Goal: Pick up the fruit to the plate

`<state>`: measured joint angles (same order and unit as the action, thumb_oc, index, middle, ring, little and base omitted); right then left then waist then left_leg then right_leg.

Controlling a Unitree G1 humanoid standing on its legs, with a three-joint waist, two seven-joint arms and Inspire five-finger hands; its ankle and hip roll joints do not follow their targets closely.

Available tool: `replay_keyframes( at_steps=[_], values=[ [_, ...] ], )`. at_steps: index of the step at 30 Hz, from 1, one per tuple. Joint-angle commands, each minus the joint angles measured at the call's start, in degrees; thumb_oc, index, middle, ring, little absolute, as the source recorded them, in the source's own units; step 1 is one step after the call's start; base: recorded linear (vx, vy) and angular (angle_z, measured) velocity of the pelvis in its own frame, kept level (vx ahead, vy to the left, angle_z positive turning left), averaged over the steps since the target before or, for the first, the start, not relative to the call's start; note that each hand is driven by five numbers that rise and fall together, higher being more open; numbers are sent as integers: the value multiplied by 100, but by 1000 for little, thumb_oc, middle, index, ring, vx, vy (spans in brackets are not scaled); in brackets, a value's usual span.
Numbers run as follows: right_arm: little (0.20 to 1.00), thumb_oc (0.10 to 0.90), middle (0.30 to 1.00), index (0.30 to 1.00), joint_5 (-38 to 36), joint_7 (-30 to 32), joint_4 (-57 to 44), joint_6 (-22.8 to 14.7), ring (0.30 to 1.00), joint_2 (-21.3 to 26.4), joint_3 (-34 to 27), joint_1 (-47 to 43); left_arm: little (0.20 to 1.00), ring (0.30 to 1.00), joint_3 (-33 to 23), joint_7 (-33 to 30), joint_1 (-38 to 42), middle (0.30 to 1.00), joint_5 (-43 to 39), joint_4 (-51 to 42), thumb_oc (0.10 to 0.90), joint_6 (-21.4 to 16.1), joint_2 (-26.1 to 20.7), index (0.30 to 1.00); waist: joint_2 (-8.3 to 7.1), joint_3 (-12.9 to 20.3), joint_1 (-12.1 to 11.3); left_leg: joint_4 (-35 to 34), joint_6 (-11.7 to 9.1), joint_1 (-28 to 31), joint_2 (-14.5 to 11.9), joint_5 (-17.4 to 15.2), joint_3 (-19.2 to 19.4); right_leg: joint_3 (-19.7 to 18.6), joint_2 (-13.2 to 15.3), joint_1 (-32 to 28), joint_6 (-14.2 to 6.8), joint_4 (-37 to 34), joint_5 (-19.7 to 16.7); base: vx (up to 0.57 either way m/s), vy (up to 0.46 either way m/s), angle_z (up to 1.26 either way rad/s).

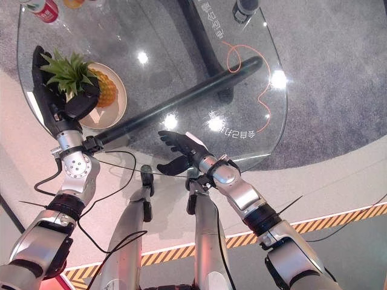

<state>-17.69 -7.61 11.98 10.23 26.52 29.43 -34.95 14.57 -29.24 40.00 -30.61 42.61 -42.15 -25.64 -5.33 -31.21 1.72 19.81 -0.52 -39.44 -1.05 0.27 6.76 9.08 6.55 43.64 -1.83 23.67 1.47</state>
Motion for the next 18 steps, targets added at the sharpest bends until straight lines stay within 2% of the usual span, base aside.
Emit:
replay_keyframes(
  at_steps=[1, 5, 14, 18],
  values=[
    [900, 800, 900, 900, 72, -189, -993, -212, 900, -124, -258, 281, 900, 900, -404, 153, -92, 900, -208, -533, 800, -306, -89, 900, 279, 141, -173, -131, 24, 404, 391, -246, 91, 289, -251, -409, -323, -28, -88, 1, -54, 2],
    [900, 800, 900, 900, 128, -195, -1111, -196, 900, -69, -322, 469, 900, 900, -530, 411, -412, 900, -493, -620, 800, -142, -91, 900, 314, 141, -208, -187, 25, 616, 357, -244, 100, 298, -246, -615, -318, -24, -3, 9, -58, -1],
    [900, 800, 900, 900, 173, -297, -1189, -267, 900, -33, -435, 730, 900, 900, -712, 826, -897, 900, -955, -657, 800, -26, -43, 900, 379, 141, -263, -226, -4, 960, 343, -251, 66, 339, -240, -981, -280, -8, 159, 13, -46, -1],
    [900, 800, 900, 900, 178, -340, -1209, -298, 900, -11, -497, 859, 900, 900, -800, 948, -1115, 900, -1154, -708, 800, 174, 0, 900, 389, 141, -281, -247, -28, 1117, 335, -229, 39, 390, -226, -1187, -254, -46, 202, 15, -54, -1]
  ],
)
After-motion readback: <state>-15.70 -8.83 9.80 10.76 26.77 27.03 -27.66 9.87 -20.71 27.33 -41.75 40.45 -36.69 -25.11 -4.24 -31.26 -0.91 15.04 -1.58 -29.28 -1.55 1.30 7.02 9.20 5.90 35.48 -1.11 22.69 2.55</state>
